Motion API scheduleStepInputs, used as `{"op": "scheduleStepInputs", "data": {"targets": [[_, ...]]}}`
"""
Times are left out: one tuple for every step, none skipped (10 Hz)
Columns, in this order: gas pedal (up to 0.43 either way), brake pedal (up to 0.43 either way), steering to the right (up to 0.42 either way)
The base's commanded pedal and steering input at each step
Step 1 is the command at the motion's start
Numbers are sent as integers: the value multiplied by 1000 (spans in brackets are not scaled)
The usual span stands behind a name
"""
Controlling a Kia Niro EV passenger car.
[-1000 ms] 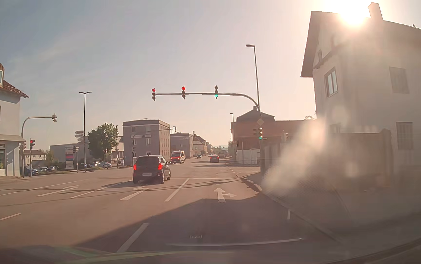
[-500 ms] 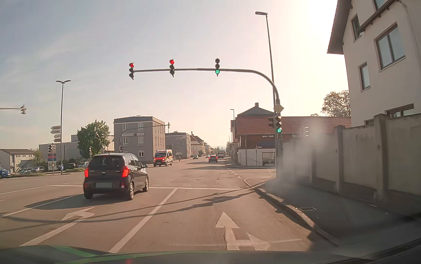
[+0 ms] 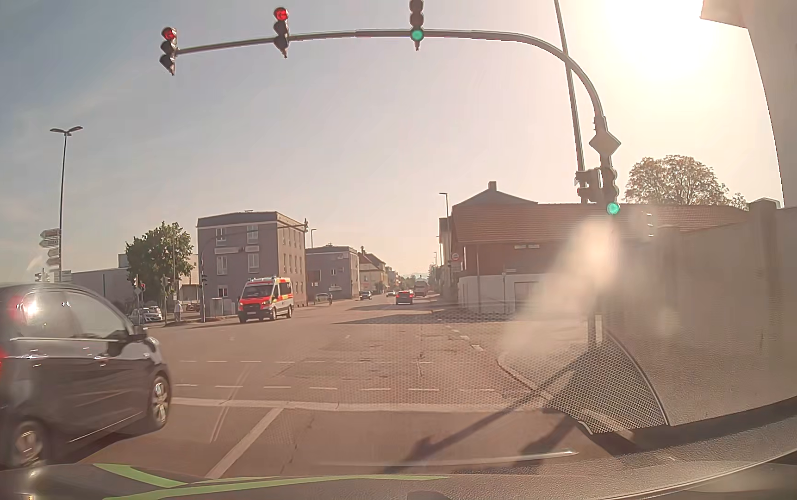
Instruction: Follow the waypoints while adhering to traffic rules and regulations
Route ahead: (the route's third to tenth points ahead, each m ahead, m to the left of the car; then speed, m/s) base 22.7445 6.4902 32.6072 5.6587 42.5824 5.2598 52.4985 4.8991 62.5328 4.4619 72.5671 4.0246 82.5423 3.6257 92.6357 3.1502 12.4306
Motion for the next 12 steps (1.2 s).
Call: {"op": "scheduleStepInputs", "data": {"targets": [[8,0,0],[8,0,0],[8,0,0],[8,0,0],[8,0,0],[8,0,0],[8,0,0],[20,0,0],[20,0,0],[20,0,0],[20,0,0],[28,0,0]]}}
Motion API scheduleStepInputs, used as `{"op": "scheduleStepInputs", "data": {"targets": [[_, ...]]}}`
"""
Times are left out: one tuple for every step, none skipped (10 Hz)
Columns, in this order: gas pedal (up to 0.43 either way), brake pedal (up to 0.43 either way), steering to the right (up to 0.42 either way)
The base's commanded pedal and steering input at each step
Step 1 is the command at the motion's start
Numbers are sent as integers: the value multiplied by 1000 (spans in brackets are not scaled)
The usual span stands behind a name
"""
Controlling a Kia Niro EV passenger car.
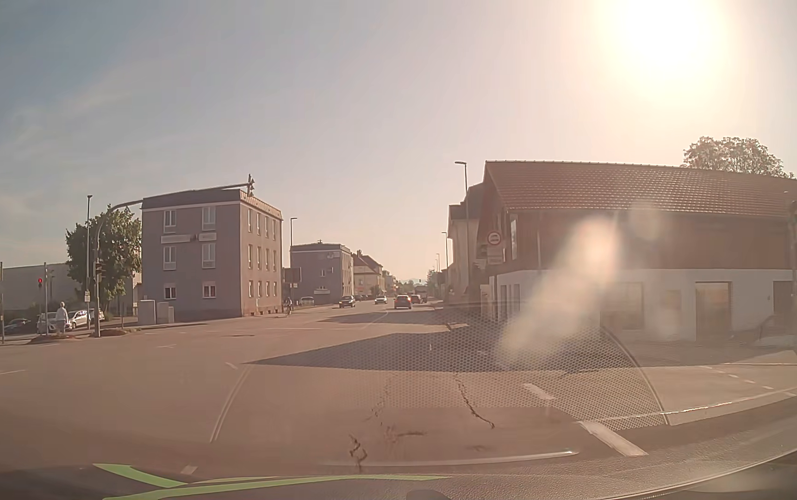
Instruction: Follow the waypoints while adhering to traffic rules and regulations
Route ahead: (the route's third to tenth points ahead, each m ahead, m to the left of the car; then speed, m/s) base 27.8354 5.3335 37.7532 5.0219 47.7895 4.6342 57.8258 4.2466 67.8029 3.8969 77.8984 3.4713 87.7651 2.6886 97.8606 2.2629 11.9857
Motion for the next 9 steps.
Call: {"op": "scheduleStepInputs", "data": {"targets": [[28,0,0],[39,0,0],[39,0,-1],[39,0,1],[39,0,0],[39,0,0],[39,0,0],[39,0,0],[39,0,0]]}}
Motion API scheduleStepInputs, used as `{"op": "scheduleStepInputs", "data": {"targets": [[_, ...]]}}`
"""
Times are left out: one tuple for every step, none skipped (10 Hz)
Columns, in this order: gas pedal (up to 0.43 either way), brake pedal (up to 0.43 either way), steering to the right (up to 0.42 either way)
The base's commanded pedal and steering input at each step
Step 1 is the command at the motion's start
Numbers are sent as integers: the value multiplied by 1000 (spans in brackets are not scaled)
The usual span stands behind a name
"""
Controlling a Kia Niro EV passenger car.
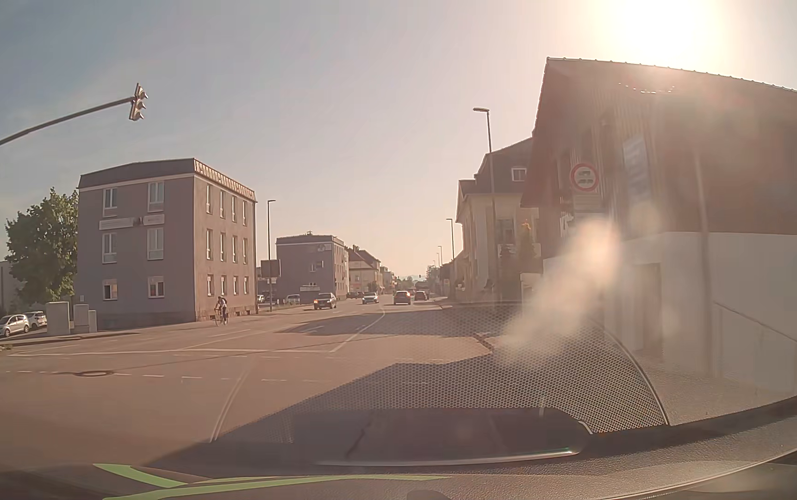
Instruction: Follow the waypoints while adhering to traffic rules and regulations
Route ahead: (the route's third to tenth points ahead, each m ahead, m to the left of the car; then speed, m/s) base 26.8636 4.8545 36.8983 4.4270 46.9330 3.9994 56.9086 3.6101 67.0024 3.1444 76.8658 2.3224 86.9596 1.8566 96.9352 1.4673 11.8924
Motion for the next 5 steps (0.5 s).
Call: {"op": "scheduleStepInputs", "data": {"targets": [[39,0,0],[39,0,1],[39,0,1],[39,0,1],[39,0,1]]}}
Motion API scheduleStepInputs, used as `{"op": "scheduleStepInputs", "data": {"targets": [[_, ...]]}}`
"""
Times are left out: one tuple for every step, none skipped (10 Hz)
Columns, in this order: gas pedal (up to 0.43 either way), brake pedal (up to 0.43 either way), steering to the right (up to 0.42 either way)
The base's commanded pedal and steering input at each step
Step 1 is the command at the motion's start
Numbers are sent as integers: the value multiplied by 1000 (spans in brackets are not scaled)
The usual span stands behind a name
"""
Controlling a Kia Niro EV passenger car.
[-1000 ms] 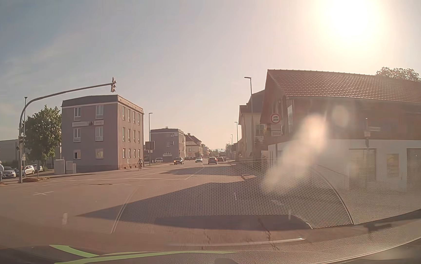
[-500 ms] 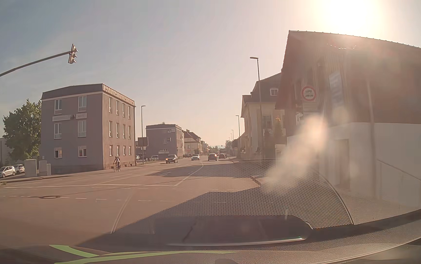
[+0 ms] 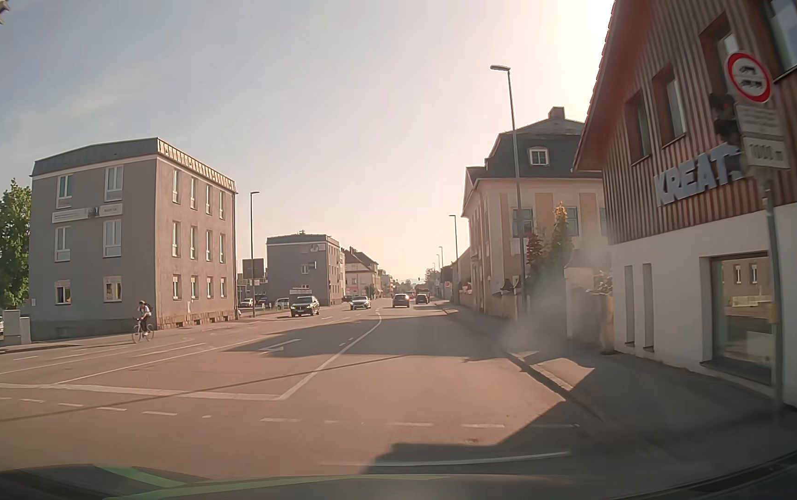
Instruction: Follow the waypoints while adhering to traffic rules and regulations
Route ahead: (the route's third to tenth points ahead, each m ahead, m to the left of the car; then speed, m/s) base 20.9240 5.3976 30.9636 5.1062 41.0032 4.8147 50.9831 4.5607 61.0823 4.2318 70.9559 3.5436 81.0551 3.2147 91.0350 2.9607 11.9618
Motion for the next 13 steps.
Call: {"op": "scheduleStepInputs", "data": {"targets": [[39,0,1],[39,0,1],[39,0,1],[39,0,1],[39,0,1],[39,0,1],[39,0,1],[39,0,1],[39,0,1],[39,0,1],[39,0,1],[39,0,1],[39,0,1]]}}
